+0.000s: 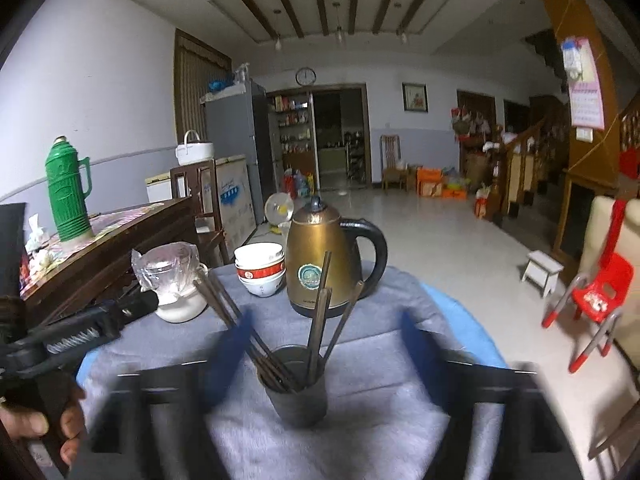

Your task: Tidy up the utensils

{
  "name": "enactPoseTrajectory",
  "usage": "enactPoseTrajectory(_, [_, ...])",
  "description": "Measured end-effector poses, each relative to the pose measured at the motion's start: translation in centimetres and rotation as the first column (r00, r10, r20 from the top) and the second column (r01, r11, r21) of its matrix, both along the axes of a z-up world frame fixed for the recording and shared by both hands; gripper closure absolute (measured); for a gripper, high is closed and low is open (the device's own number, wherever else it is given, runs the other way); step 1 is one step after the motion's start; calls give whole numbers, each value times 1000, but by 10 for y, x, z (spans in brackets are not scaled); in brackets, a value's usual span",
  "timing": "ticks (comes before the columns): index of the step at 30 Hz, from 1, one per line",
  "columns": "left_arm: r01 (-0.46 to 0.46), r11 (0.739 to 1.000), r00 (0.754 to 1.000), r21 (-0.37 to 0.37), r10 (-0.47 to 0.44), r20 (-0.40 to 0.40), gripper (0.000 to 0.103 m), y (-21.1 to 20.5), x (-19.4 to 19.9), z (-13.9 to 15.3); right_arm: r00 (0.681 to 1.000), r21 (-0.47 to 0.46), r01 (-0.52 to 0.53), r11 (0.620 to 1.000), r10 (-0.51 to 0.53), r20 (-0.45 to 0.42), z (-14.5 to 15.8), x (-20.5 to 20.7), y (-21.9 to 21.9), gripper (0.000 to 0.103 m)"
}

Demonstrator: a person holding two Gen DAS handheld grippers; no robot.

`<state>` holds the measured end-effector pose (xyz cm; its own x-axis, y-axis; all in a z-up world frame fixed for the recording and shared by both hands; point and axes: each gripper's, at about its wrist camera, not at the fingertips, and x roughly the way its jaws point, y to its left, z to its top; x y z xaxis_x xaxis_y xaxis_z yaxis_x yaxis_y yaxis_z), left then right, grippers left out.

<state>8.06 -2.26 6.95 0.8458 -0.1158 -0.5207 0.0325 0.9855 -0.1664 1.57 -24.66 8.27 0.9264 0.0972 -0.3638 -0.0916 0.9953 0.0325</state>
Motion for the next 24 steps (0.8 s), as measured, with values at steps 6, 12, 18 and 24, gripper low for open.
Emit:
enactPoseTrajectory(6, [-1, 997, 998, 76, 6, -68, 15, -8, -17, -18, 999, -43, -5, 999, 3, -42, -11, -39, 6, 18])
enactPoseTrajectory(12, [-3, 999, 996, 40, 6, -89, 14, -8, -40, -20, 999, -63, 9, 998, -12, -39, -15, -68, 13, 18])
enactPoseTrajectory(18, [-17, 999, 997, 31, 19, -73, 4, -6, -56, -13, 1000, -70, 4, 998, -6, -24, -7, -76, 19, 18])
enactPoseTrajectory(24, [-24, 999, 998, 37, 26, -65, 2, -5, -62, -7, 1000, -63, 4, 998, -5, -2, -1, -79, 21, 18])
